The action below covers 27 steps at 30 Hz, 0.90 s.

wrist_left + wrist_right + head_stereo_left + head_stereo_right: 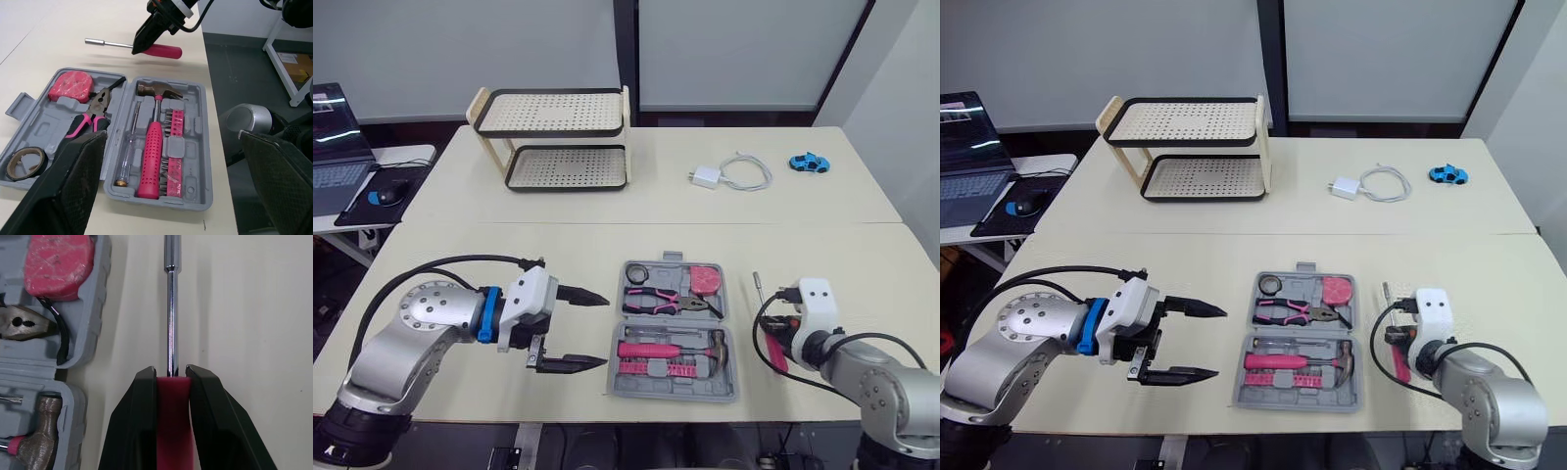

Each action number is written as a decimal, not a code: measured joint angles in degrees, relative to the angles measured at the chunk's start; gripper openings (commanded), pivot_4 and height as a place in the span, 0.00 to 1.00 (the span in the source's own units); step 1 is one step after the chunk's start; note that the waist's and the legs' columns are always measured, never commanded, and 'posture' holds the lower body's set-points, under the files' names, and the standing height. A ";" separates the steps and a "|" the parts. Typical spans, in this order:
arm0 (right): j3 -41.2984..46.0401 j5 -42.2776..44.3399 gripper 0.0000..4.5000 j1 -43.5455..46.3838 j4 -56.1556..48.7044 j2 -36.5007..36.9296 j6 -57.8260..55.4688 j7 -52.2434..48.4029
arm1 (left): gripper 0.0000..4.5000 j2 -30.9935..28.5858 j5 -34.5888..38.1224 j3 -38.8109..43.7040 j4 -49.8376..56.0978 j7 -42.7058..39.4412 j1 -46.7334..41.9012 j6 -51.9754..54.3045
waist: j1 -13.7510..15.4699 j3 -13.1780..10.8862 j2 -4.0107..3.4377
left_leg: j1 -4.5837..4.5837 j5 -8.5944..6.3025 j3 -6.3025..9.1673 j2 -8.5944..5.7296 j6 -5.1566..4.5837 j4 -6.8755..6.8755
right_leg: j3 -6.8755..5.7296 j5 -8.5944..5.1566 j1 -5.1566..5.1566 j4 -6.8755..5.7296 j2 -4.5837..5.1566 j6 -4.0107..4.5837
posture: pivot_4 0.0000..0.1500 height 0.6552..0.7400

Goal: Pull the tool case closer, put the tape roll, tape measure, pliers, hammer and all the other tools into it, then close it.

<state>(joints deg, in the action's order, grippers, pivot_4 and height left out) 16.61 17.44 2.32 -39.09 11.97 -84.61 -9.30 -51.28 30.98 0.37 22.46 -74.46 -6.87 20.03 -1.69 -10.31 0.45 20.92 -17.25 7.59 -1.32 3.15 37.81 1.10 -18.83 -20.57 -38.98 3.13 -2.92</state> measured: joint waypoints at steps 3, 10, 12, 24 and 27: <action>-0.92 -1.23 0.13 -1.82 0.20 -1.38 1.33 2.14 | 1.00 -0.12 -0.01 0.02 0.00 0.00 0.20 -0.39 | -0.13 0.00 -0.03 | 0.01 0.00 -0.03 0.00 0.00 -0.01 | 0.03 0.00 -0.06 -0.02 -0.01 0.00 | 1.00 1.00; -2.14 -2.89 0.13 -3.59 1.70 -2.34 6.76 3.62 | 1.00 -0.19 -0.02 0.02 0.01 0.00 0.35 -0.50 | -0.20 0.00 -0.05 | 0.00 0.00 -0.06 -0.01 0.00 -0.02 | 0.03 0.00 -0.10 -0.06 -0.08 0.00 | 1.00 1.00; -2.10 -2.82 0.13 -3.59 1.97 -2.73 7.48 3.58 | 1.00 -0.20 -0.02 0.02 0.01 0.00 0.34 -0.50 | -0.20 0.00 -0.05 | 0.00 0.00 -0.06 -0.01 0.00 -0.02 | 0.02 0.00 -0.11 -0.06 -0.08 0.00 | 1.00 1.00; -3.38 -2.77 0.13 -3.58 3.68 -1.98 8.57 3.13 | 1.00 -0.19 -0.05 0.02 0.01 0.10 0.30 -0.50 | -0.20 0.00 -0.05 | 0.01 0.00 -0.07 -0.01 0.00 -0.03 | 0.04 0.00 -0.12 -0.06 -0.07 0.00 | 1.00 1.00; -3.41 -2.81 0.30 -3.58 4.05 -2.09 8.94 3.32 | 1.00 -0.19 -0.12 0.02 0.01 0.12 0.30 -0.55 | -0.20 0.00 -0.05 | 0.01 0.00 -0.07 -0.01 0.00 -0.03 | 0.03 0.00 -0.12 -0.06 -0.07 0.00 | 1.00 1.00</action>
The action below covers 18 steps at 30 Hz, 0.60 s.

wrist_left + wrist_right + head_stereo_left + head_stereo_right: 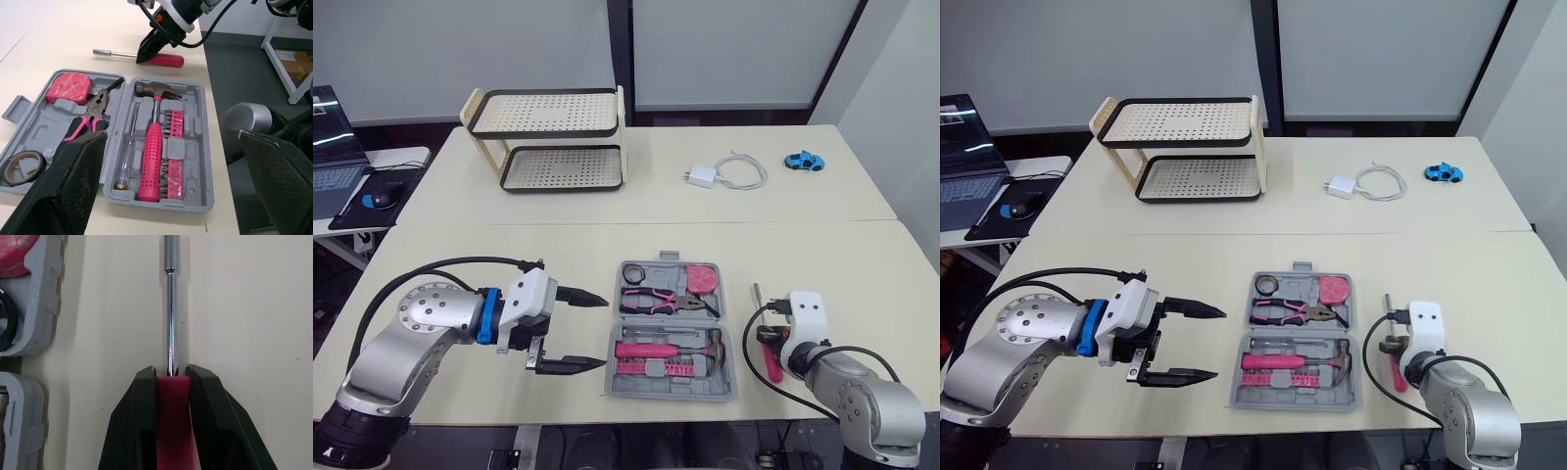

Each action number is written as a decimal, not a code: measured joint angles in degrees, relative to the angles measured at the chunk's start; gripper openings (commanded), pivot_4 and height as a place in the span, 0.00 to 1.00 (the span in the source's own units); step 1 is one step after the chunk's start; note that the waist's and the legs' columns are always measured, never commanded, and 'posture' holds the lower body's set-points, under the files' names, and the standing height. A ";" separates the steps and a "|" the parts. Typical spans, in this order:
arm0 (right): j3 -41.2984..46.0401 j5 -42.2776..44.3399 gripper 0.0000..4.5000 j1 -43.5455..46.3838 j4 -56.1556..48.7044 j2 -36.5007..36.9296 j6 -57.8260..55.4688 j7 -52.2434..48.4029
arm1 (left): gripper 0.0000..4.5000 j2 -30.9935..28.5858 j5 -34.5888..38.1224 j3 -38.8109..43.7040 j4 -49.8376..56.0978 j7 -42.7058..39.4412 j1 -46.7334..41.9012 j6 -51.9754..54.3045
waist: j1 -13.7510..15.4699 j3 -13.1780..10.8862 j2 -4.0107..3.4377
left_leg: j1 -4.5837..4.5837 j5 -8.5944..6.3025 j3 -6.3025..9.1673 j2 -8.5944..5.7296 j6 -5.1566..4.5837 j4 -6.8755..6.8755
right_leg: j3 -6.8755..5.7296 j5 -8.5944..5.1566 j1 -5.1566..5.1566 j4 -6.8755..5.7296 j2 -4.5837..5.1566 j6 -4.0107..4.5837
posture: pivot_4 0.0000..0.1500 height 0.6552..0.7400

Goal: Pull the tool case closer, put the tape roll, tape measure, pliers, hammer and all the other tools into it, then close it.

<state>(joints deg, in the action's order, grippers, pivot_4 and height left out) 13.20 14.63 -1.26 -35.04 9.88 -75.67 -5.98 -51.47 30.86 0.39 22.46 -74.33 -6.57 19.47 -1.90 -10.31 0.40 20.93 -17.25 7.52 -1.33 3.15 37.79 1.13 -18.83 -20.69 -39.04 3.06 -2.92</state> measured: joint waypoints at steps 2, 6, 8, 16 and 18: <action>0.22 0.00 0.44 0.00 0.17 -0.49 0.26 0.32 | 1.00 0.01 -0.24 0.00 0.00 0.00 0.02 -0.20 | 0.00 0.00 0.00 | 0.00 0.00 0.00 0.00 0.00 0.00 | 0.00 0.00 0.00 0.00 0.00 0.00 | 1.00 1.00; 1.43 0.50 0.77 0.30 -0.62 -0.99 -0.18 -0.01 | 1.00 0.12 -0.66 0.00 -0.07 0.00 0.06 -1.18 | 0.01 0.00 0.00 | 0.00 0.00 0.00 0.01 0.00 0.00 | 0.01 0.00 0.00 0.00 0.01 0.00 | 1.00 1.00; 2.59 1.08 0.90 0.72 -1.81 -1.01 -1.35 -0.38 | 1.00 0.16 -0.76 0.00 -0.25 -0.01 0.15 -1.34 | 0.01 0.00 0.00 | 0.00 0.00 -0.01 0.00 0.00 0.00 | 0.02 0.00 0.00 0.00 0.01 0.00 | 1.00 1.00; 8.70 6.07 0.99 3.66 -10.03 1.46 -9.28 -5.57 | 1.00 0.16 -0.87 0.00 -0.94 -0.02 1.64 -2.61 | 0.02 -0.01 -0.02 | 0.01 0.00 -0.01 0.00 0.00 -0.01 | 0.02 0.00 -0.01 0.01 0.02 0.00 | 1.00 1.00; 10.45 7.78 0.99 4.62 -10.68 5.04 -10.00 -8.41 | 1.00 0.14 -0.88 0.12 -1.10 -0.01 2.05 -2.74 | 0.03 -0.01 -0.02 | 0.01 0.00 -0.02 0.00 0.00 -0.01 | 0.02 0.00 0.01 0.01 0.03 0.00 | 1.00 1.00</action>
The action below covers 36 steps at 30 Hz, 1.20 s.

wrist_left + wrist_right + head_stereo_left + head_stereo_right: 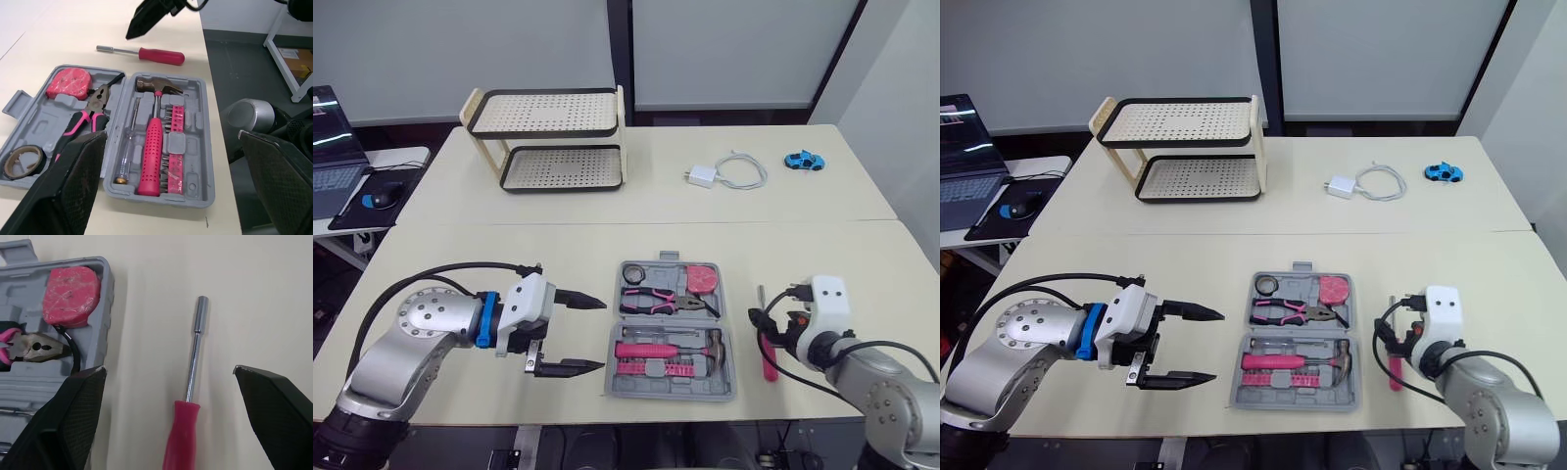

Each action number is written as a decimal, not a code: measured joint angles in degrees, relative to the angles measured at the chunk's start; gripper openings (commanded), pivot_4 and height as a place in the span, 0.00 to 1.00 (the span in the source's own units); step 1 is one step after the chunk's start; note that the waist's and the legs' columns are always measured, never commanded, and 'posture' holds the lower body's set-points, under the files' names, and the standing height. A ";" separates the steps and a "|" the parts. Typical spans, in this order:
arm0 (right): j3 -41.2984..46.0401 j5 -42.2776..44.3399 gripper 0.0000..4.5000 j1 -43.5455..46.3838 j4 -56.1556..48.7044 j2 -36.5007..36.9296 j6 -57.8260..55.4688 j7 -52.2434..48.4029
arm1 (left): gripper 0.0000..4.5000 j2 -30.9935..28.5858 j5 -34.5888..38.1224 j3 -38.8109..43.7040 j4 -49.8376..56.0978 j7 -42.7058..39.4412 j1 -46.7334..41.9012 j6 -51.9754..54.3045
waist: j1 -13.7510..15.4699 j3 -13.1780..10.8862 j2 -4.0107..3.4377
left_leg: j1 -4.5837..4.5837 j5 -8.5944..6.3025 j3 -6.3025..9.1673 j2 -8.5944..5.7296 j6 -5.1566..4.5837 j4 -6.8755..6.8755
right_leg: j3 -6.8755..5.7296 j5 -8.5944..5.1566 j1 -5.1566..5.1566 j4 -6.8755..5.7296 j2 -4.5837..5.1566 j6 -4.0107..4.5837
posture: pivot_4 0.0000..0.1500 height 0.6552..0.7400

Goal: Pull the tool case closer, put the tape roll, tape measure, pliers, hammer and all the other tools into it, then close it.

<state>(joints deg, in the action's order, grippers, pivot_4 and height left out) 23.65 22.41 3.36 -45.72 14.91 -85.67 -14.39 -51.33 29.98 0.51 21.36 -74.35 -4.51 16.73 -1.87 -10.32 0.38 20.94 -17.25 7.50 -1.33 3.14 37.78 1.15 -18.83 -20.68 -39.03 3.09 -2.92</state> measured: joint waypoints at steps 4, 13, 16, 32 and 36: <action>1.44 3.53 0.99 -0.48 0.15 10.08 1.68 -6.93 | 1.00 -0.02 0.00 0.31 0.00 0.06 0.59 -0.09 | 0.01 -0.01 -0.02 | 0.00 0.00 -0.01 -0.01 0.00 0.00 | -0.03 0.00 0.03 0.02 -0.01 0.00 | 1.00 1.00; -2.61 -3.65 0.99 -16.32 9.48 38.91 41.33 -32.20 | 1.00 -0.10 0.00 1.51 0.07 0.68 1.73 -0.12 | 0.12 -0.04 0.01 | -0.07 -0.01 -0.34 -0.01 -0.02 0.07 | -0.10 -0.01 0.22 0.08 0.01 -0.01 | 1.00 1.00; -4.48 -7.90 0.99 -17.99 14.53 46.84 56.12 -41.63 | 1.00 -0.10 0.00 1.57 0.11 1.14 1.85 -0.11 | -0.05 -0.06 0.04 | -0.11 -0.01 -0.38 0.02 -0.02 0.08 | -0.08 0.00 0.25 0.07 -0.01 -0.01 | 1.00 1.00; -40.10 -30.80 0.99 20.66 36.60 53.26 101.99 -69.39 | 1.00 -0.18 0.13 2.68 2.98 2.56 4.15 0.31 | -0.02 -0.19 0.16 | -0.04 0.01 -0.28 0.14 0.03 0.10 | -0.13 0.00 0.22 0.15 0.08 -0.01 | 1.00 1.00; -46.82 -36.80 0.99 24.81 40.13 49.72 108.41 -71.25 | 1.00 -0.13 0.14 2.64 3.74 3.21 4.33 0.47 | 0.07 -0.19 0.16 | -0.02 0.01 -0.23 0.13 0.03 0.13 | -0.12 0.00 0.21 0.13 0.09 -0.01 | 1.00 1.00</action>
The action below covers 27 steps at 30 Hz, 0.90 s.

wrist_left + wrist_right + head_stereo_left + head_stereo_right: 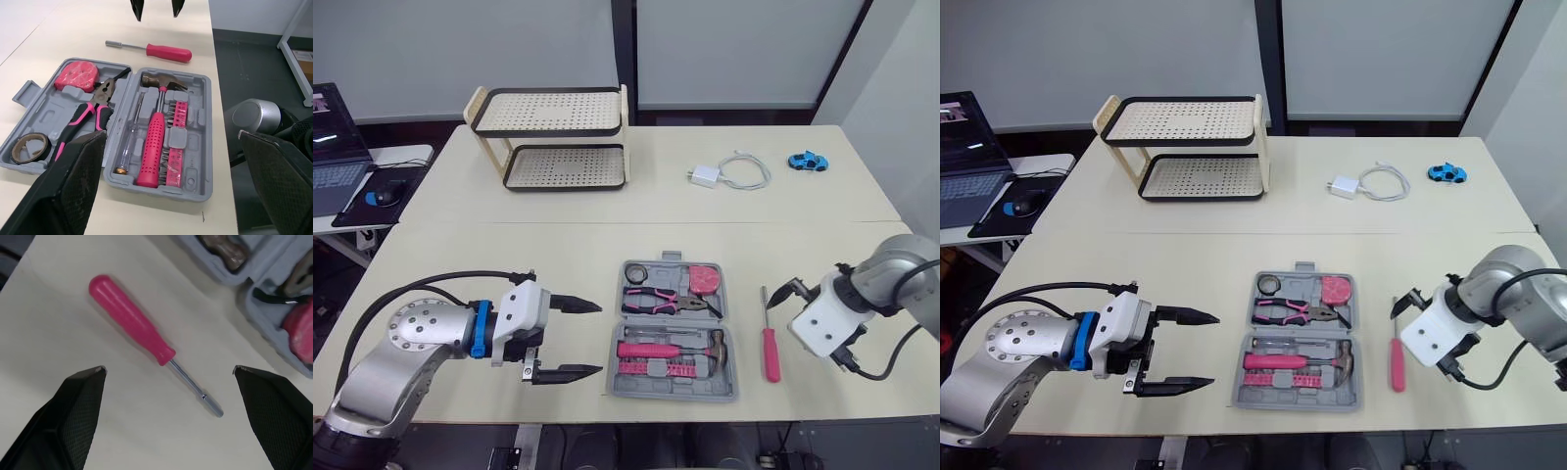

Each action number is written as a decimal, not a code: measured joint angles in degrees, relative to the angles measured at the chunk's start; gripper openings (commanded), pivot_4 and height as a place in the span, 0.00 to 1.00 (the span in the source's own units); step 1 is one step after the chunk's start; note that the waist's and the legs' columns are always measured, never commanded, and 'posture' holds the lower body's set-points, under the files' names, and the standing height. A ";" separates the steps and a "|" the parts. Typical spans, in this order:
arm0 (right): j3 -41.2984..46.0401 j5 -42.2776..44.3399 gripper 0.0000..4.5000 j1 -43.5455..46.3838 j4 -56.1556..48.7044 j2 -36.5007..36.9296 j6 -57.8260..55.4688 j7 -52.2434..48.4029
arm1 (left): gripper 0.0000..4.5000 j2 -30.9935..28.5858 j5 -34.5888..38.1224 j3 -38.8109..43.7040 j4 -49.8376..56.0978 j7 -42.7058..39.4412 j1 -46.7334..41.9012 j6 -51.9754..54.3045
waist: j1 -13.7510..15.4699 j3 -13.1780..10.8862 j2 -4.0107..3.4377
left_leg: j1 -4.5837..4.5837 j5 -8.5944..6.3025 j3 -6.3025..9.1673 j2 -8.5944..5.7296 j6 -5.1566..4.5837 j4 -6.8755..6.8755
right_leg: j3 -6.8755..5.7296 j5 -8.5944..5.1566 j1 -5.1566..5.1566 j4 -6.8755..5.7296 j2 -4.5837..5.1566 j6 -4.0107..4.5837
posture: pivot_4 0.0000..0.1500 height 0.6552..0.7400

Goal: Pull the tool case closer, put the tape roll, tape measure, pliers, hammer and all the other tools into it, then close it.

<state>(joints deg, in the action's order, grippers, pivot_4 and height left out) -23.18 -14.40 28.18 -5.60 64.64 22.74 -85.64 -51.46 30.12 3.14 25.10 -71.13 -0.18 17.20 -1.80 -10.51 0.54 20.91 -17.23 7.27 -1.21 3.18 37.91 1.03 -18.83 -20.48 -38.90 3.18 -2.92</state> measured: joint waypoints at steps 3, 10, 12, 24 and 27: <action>-3.27 -4.50 0.99 3.20 3.34 -2.58 4.20 -0.05 | 1.00 0.04 0.00 -0.05 0.22 0.55 0.20 0.11 | -0.03 0.00 0.00 | -0.01 0.00 0.10 0.00 0.00 0.01 | 0.01 0.00 0.00 -0.02 0.00 0.00 | 1.00 1.00; -8.14 -11.05 0.99 6.03 9.32 -6.88 10.70 0.85 | 1.00 0.07 0.00 -0.07 0.47 1.03 0.46 0.25 | -0.03 0.00 0.00 | -0.01 0.01 0.18 -0.01 0.03 0.01 | 0.00 0.00 -0.02 -0.04 0.00 0.01 | 1.00 1.00; -9.20 -11.92 0.99 6.31 10.57 -7.13 12.07 1.13 | 1.00 0.07 0.00 -0.07 0.89 1.53 0.48 0.27 | 0.00 0.00 0.00 | -0.01 0.02 0.21 -0.01 0.03 0.01 | -0.01 0.00 -0.02 -0.04 0.00 0.00 | 1.00 1.00; -12.61 -18.56 0.71 8.42 17.87 -11.95 16.55 4.45 | 1.00 0.27 -0.10 -0.50 1.41 2.37 1.09 0.26 | -0.07 0.01 -0.01 | -0.03 0.03 0.25 -0.04 0.05 0.01 | 0.00 0.01 -0.03 -0.06 -0.02 0.01 | 1.00 1.00; -12.76 -19.88 0.47 9.37 19.41 -12.97 17.08 5.74 | 1.00 0.32 -0.12 -0.51 1.53 2.98 1.72 0.23 | -0.05 0.01 0.00 | -0.04 0.03 0.26 -0.04 0.06 0.01 | -0.01 0.01 -0.01 -0.07 -0.03 0.01 | 1.00 1.00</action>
<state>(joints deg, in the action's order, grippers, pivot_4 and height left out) -35.93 -34.28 37.55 13.82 51.67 39.82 -79.90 -51.15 30.00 2.63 26.64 -68.16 1.54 17.43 -1.85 -10.49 0.54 20.87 -17.20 7.53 -1.25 3.23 37.92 1.02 -18.82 -20.48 -38.97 3.15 -2.91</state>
